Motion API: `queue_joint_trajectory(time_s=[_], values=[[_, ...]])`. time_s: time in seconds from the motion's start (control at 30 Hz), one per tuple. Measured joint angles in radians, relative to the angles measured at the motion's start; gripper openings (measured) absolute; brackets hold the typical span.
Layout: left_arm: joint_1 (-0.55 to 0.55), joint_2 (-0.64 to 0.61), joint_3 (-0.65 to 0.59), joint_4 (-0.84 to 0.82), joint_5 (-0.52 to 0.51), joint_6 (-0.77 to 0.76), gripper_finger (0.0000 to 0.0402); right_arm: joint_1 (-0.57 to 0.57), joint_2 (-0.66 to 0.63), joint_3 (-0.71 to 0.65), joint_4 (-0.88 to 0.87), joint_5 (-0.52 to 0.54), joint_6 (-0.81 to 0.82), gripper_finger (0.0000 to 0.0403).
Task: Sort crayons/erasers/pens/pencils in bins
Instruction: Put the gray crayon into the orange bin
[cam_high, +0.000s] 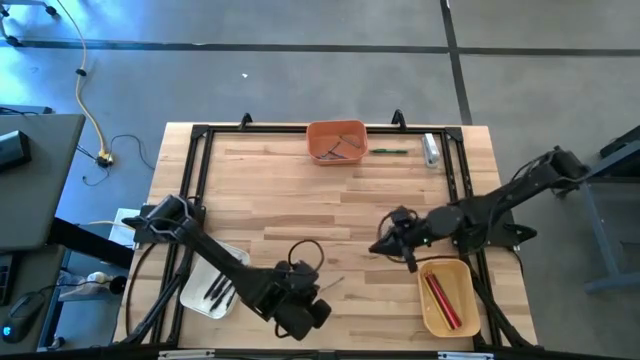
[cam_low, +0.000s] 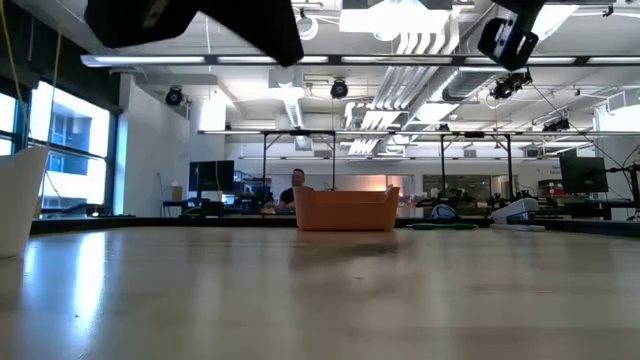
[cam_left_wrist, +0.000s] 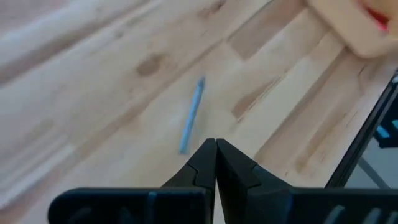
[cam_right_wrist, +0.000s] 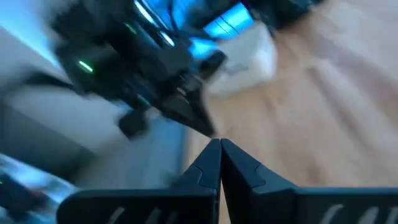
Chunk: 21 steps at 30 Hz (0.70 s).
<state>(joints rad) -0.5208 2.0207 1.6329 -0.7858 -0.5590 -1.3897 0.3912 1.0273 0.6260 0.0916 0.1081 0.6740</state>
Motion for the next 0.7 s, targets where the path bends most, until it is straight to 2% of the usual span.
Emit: queue_joint_trajectory(time_s=[0.07,0.13,0.23,0.37,0.5,0.7], values=[[0.007,-0.016,0.0,0.021,-0.027,0.018,0.0001,0.031,0.001,-0.098,0.225,0.023,0.095,0.0],[0.013,-0.036,0.0,0.021,-0.049,0.038,0.0,0.059,0.001,-0.178,0.372,0.087,0.182,0.0],[0.031,-0.062,0.0,0.023,-0.051,0.076,0.0,0.091,-0.004,-0.226,0.412,0.161,0.239,0.0001],[0.032,-0.095,0.0,0.009,-0.082,0.11,0.0,0.103,-0.003,-0.186,0.206,0.124,0.217,0.003],[-0.011,-0.115,-0.006,-0.005,-0.131,0.103,0.0,0.091,0.014,-0.087,-0.046,0.069,0.112,0.0088],[-0.042,-0.18,-0.142,0.2,-0.134,0.164,0.0,0.091,0.141,0.039,-0.224,-0.043,-0.144,0.0161]])
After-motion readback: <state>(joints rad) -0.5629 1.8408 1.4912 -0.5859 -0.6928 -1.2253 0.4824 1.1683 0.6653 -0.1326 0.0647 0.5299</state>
